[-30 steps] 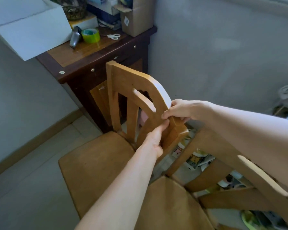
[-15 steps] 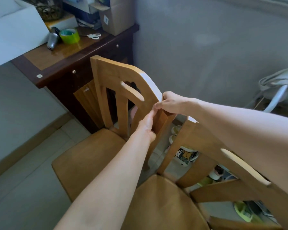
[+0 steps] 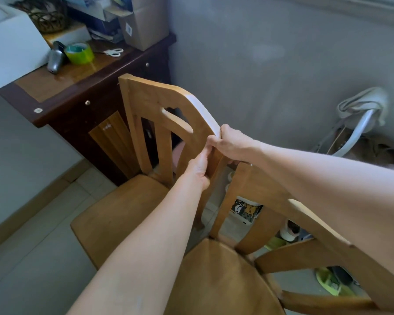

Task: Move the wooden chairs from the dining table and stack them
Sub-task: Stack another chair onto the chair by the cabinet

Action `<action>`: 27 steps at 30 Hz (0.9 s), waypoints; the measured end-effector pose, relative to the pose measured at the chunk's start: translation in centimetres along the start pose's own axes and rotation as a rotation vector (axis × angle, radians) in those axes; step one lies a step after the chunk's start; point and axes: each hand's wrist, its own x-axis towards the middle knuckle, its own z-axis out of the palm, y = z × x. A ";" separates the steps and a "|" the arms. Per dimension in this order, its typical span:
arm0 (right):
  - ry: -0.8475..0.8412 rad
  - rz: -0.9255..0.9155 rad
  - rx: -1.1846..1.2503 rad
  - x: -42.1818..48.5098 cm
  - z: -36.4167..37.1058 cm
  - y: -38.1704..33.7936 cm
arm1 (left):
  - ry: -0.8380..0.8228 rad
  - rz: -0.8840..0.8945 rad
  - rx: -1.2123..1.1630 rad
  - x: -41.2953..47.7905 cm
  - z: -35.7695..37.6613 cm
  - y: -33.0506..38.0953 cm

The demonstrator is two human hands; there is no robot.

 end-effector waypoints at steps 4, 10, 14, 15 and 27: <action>0.172 -0.068 -0.287 -0.8 1.3 1.4 | 0.020 -0.010 0.016 -0.1 0.2 -0.6; 0.388 -0.233 -0.412 -1.7 2.4 2.3 | 0.046 -0.001 -0.006 0.1 -0.1 -0.7; 0.394 -0.245 -0.434 -1.8 2.2 2.0 | 0.044 0.011 -0.078 0.5 -0.3 -0.3; 0.389 -0.245 -0.429 -1.8 2.1 1.9 | 0.050 0.014 -0.088 0.6 -0.3 -0.2; 0.341 -0.186 -0.431 -2.2 2.3 1.9 | 0.105 0.028 0.037 -1.1 -0.1 -0.7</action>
